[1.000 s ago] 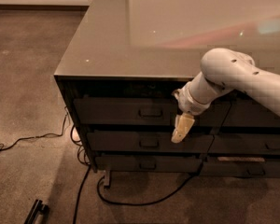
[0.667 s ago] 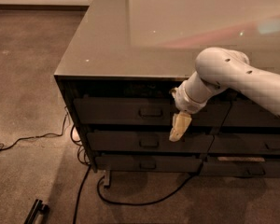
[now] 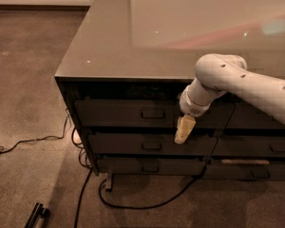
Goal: Open top drawer
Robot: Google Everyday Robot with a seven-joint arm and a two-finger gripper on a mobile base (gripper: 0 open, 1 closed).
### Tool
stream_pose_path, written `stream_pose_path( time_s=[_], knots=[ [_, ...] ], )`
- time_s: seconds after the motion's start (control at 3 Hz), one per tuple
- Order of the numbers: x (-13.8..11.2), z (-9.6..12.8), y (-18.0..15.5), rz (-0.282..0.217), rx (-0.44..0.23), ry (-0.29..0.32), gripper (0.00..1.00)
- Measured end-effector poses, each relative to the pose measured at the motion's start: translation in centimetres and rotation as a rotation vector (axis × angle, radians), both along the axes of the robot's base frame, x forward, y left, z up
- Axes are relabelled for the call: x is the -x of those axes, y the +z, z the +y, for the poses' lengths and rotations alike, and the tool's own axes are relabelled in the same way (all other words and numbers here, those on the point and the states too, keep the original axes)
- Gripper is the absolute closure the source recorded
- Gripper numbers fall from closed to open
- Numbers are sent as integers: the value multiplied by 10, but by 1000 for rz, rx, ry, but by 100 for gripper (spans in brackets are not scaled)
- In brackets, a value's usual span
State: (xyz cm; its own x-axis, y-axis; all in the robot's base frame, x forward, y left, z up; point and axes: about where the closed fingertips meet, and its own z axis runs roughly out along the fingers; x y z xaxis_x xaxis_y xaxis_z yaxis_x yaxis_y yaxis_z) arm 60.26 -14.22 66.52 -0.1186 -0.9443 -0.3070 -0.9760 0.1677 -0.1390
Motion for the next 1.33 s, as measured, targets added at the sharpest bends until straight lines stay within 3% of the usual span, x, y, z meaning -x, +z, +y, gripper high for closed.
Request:
stream_pose_path(
  time_s=[0.67, 1.0, 1.33],
  knots=[
    [-22, -32, -12, 29, 6, -163, 0],
    [-20, -29, -13, 35, -6, -154, 0],
    [-9, 3, -24, 83, -49, -52, 0]
  ],
)
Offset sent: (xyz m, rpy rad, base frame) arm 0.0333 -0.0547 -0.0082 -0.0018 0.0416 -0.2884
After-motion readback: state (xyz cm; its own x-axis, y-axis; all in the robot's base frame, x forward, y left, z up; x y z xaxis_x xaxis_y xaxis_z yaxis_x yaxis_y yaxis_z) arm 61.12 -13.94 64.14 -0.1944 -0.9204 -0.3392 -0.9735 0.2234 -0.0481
